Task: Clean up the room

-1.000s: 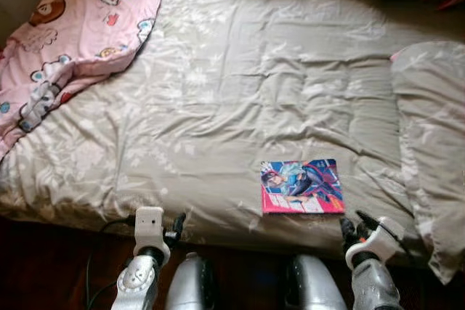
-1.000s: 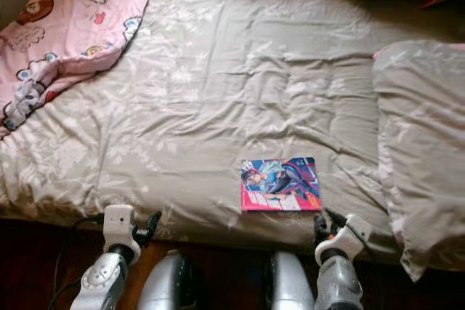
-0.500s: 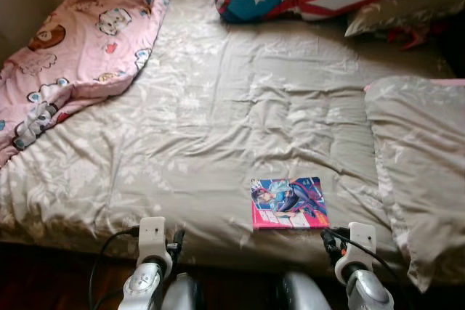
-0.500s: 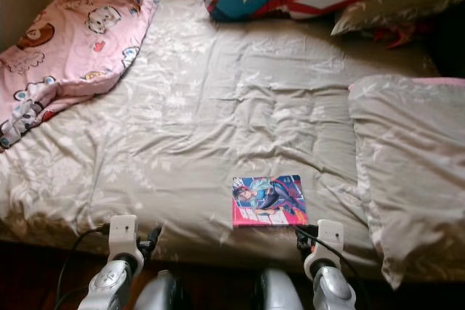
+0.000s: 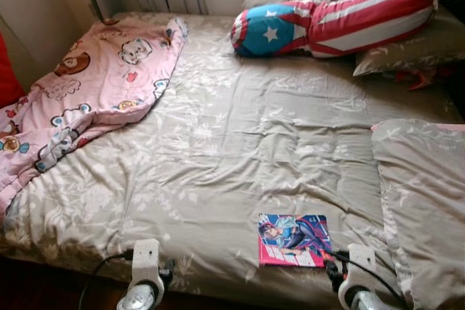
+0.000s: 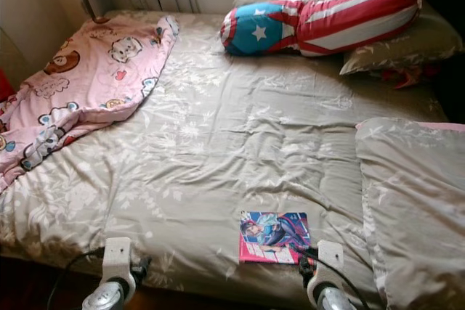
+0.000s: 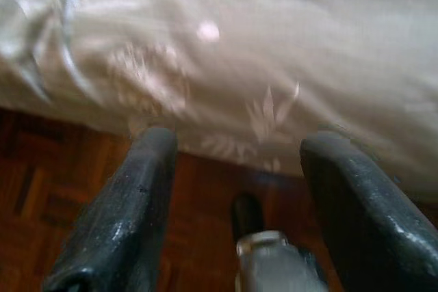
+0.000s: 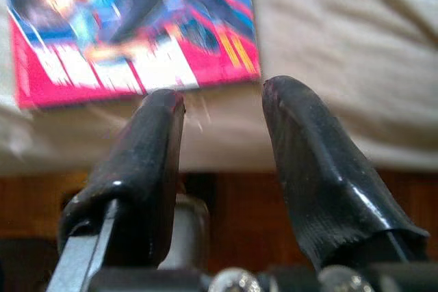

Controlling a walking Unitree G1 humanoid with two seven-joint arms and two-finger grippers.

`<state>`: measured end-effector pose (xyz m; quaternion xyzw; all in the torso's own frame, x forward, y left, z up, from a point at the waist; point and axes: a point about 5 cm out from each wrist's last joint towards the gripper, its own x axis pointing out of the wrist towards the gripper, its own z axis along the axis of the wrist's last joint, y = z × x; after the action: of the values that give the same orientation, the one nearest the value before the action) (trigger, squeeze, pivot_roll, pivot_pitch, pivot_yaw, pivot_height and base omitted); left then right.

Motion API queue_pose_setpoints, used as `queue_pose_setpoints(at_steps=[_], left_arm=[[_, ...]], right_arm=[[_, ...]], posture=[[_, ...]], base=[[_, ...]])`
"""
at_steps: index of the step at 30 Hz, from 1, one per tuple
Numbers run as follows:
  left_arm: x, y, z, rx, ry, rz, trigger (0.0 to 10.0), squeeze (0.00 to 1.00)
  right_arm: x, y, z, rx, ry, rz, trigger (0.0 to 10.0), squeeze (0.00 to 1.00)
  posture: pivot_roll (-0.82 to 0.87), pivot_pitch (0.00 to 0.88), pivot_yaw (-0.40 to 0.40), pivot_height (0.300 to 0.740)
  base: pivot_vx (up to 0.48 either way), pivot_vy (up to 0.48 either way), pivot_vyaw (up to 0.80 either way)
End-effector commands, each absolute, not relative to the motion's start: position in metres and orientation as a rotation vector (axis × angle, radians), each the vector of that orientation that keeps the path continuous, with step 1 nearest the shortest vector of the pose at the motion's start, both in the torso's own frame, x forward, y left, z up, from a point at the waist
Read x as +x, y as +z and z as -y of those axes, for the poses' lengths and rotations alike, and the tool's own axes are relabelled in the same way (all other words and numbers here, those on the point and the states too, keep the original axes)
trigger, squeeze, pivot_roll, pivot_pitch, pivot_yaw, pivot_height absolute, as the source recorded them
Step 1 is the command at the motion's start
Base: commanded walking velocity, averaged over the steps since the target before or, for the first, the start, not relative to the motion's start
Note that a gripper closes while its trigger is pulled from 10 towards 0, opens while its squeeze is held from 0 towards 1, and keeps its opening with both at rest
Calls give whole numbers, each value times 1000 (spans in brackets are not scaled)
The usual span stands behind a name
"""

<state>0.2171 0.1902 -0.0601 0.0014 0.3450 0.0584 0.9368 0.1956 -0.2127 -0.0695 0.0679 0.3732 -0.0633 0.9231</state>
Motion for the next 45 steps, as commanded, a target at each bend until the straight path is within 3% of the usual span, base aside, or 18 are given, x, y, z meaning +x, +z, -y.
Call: queue_pose_setpoints(at_steps=[1,10,22,39,45], left_arm=[[198,-72,-194,-7,158,-790,10000,0],[180,-82,-193,-3,163,-864,10000,0],[185,-79,-199,18,155,-860,10000,0],[183,-81,-196,26,140,-870,10000,0],[183,-81,-196,25,138,-870,10000,0]], right_arm=[[177,-77,224,114,-153,-838,10000,0],[162,-78,244,39,-129,-871,10000,0],[170,-81,223,66,-126,-878,10000,0],[152,-84,237,72,-150,-890,10000,0],[165,-85,217,78,-126,-882,10000,0]], posture=[[-136,109,22,740],[-131,126,19,740],[-100,134,42,740],[-94,141,39,740],[-95,141,40,740]], base=[[0,0,0],[0,0,0],[0,170,406],[0,388,0],[0,480,0]])
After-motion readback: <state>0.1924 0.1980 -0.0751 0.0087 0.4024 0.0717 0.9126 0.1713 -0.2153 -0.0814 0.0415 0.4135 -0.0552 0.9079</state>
